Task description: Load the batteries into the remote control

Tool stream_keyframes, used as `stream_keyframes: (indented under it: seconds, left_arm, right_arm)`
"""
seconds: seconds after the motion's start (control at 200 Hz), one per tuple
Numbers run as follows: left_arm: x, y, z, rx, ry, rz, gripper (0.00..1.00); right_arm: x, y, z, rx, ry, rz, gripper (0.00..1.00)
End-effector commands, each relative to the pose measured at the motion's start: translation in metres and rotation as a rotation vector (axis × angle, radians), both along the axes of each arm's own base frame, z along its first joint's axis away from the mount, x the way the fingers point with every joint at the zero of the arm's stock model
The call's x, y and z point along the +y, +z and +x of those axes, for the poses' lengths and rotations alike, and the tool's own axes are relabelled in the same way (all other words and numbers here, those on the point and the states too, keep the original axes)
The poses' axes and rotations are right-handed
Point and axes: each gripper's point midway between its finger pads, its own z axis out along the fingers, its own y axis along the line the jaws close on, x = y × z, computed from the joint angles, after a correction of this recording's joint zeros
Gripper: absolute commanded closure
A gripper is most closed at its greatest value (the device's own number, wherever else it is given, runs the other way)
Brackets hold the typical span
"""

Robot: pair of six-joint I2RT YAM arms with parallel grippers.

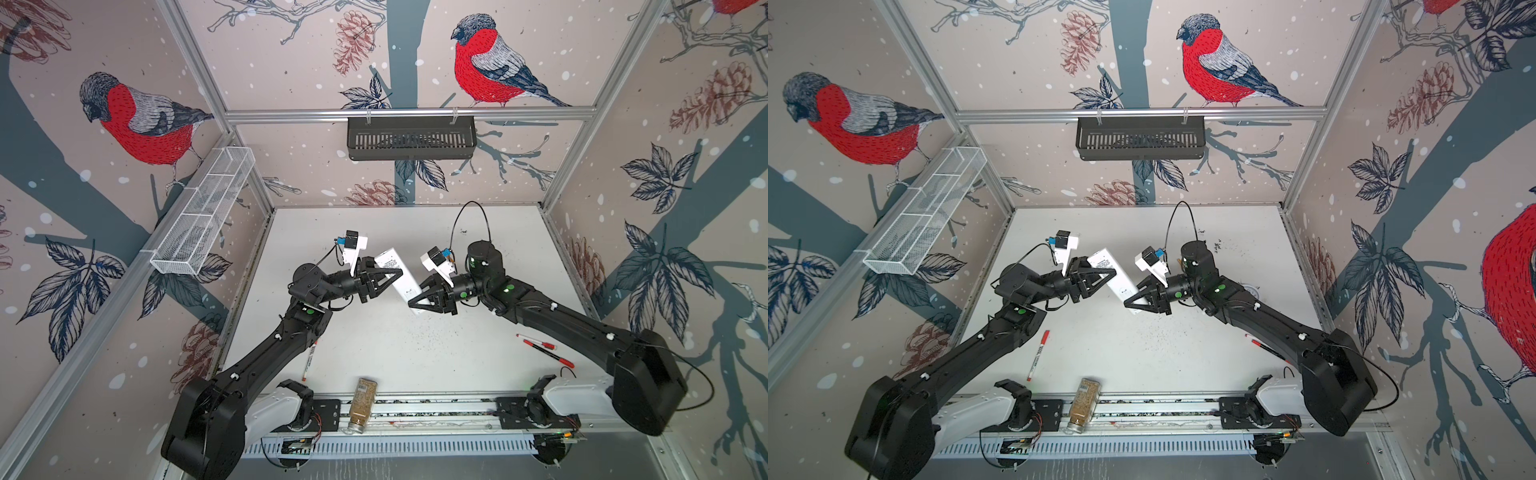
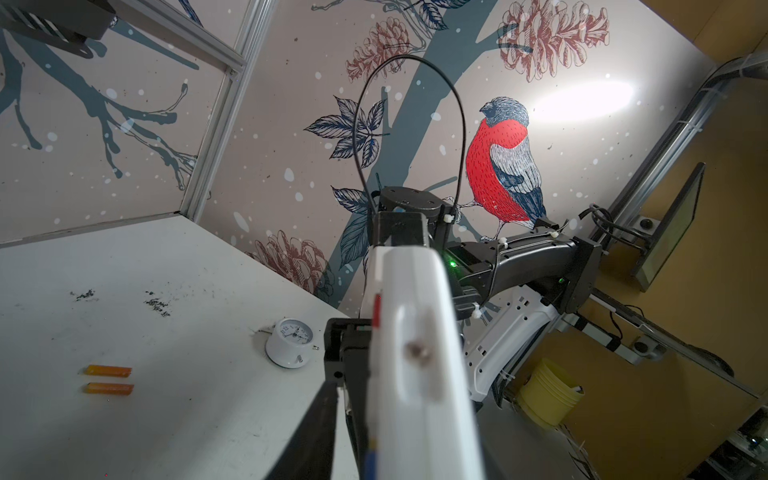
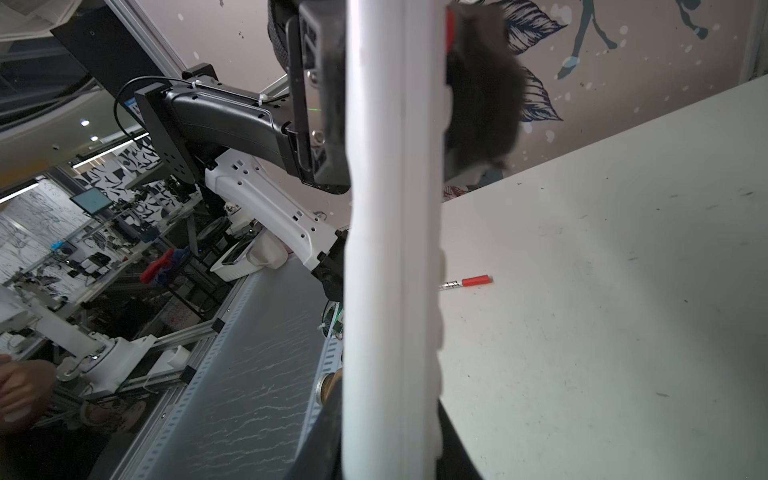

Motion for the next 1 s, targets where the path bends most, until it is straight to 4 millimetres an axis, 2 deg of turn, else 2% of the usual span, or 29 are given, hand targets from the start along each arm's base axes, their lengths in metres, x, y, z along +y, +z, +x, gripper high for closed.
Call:
stream_keyframes:
  seconds: [0.0, 0.105, 0.175, 0.29, 0.4, 0.455, 0.55, 0.635, 0.835, 0.996]
  left_arm:
    - [0.0, 0.003, 0.0, -0.032, 0.005, 0.002, 0.75]
    - [0.001, -0.001, 0.004, -0.028, 0.026, 0.015, 0.82]
    - [0.002, -0.008, 0.016, -0.006, 0.086, 0.038, 0.83]
    - [0.007, -0.029, 0.042, 0.047, 0.221, 0.099, 1.0]
    - [0.011, -0.05, 0.058, 0.095, 0.302, 0.128, 1.0]
    - [0.015, -0.061, 0.063, 0.116, 0.341, 0.13, 1.0]
    - [0.021, -0.078, 0.069, 0.154, 0.402, 0.123, 1.0]
    - [0.028, -0.088, 0.07, 0.162, 0.447, 0.09, 1.0]
    - [0.039, -0.118, 0.077, 0.22, 0.553, 0.079, 1.0]
    - [0.042, -0.129, 0.077, 0.251, 0.583, 0.044, 1.0]
  right_arm:
    - [-0.001, 0.01, -0.006, -0.029, 0.056, 0.047, 0.72]
    - [-0.002, 0.008, -0.002, -0.026, 0.037, 0.043, 0.65]
    - [-0.003, 0.005, 0.007, -0.022, -0.008, 0.031, 0.52]
    - [-0.006, -0.006, 0.028, 0.005, -0.121, -0.007, 0.29]
    - [-0.011, -0.022, 0.057, 0.055, -0.282, -0.054, 0.14]
    - [-0.013, -0.032, 0.072, 0.096, -0.365, -0.082, 0.0]
    - [-0.018, -0.06, 0.103, 0.168, -0.527, -0.183, 0.0]
    - [-0.021, -0.087, 0.12, 0.238, -0.621, -0.27, 0.01]
    - [-0.017, -0.115, 0.133, 0.358, -0.71, -0.305, 0.0]
    - [0.003, -0.127, 0.128, 0.399, -0.678, -0.324, 0.01]
